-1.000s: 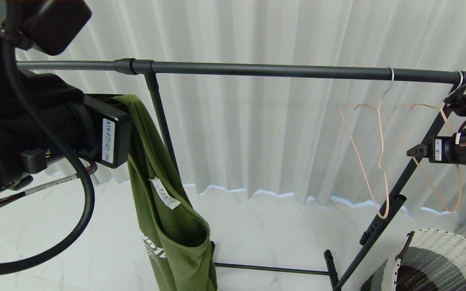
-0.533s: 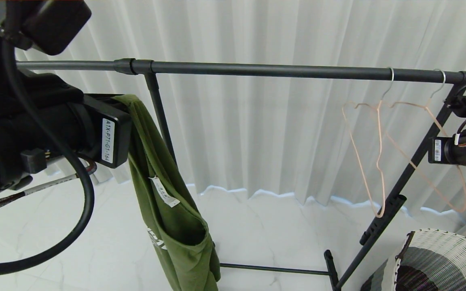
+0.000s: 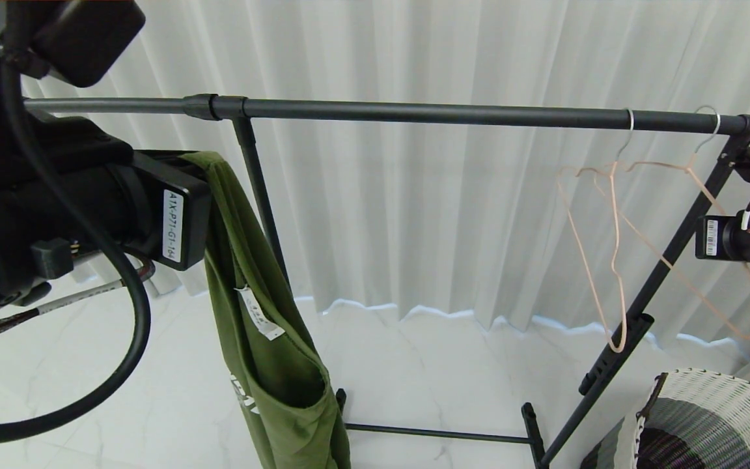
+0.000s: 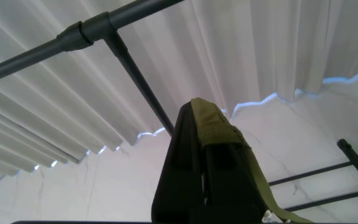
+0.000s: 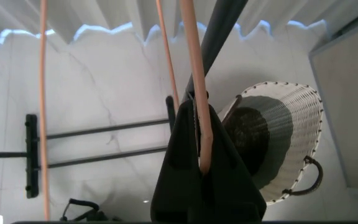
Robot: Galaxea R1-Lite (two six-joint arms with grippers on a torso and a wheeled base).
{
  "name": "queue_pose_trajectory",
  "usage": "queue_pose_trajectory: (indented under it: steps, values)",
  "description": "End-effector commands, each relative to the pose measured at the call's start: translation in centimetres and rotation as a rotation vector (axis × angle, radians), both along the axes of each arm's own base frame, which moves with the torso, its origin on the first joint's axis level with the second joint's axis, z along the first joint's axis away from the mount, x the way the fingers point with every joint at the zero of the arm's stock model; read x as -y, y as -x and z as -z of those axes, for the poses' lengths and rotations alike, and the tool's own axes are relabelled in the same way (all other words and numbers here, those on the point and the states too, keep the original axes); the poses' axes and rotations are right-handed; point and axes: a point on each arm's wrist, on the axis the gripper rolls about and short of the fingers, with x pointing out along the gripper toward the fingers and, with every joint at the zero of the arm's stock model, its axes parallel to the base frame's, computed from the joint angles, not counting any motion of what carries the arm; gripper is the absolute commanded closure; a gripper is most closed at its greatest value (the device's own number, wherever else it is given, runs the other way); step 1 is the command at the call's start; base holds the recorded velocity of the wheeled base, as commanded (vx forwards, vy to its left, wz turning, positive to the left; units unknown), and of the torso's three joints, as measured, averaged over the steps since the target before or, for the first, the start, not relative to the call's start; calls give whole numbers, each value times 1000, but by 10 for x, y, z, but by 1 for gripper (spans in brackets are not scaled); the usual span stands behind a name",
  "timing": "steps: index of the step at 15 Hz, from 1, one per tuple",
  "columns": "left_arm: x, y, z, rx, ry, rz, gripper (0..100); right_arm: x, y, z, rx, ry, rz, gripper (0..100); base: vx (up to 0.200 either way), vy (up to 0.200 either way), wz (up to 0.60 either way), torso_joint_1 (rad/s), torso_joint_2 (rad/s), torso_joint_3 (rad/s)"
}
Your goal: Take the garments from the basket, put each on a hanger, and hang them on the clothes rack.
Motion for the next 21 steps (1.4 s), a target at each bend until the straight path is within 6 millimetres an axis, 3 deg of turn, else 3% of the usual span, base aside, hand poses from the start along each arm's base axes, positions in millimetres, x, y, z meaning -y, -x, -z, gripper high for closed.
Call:
queue_pose_trajectory:
  steps: [1,5,7,8,14,17,21]
  values:
    - [0,0,0,0,0,-1,100,0,6,-8,32,-9,3,100,0,0,0,0,0,0]
    - [0,0,0,-1,-1,-1,100,0,26,-23,89,-29,-14,100,0,0,0,0,0,0]
    - [0,0,0,-1,-1,-1,100,0,32,-21,86,-29,-14,100,0,0,0,0,0,0]
    - [0,0,1,-1,-9,-4,100,1,50,-16,79,-27,-14,100,0,0,0,0,0,0]
    - [1,-1,4,-4,-41,-1,100,3,106,-8,103,-25,-21,100,-200,0,0,-1,0,6]
    - [1,-2,5,-7,-46,-3,100,2,123,-1,104,-24,-38,100,-200,0,0,4,4,1]
    - [2,-2,7,-12,-52,-3,100,-7,139,-11,168,-9,-123,100,-150,0,0,2,1,2]
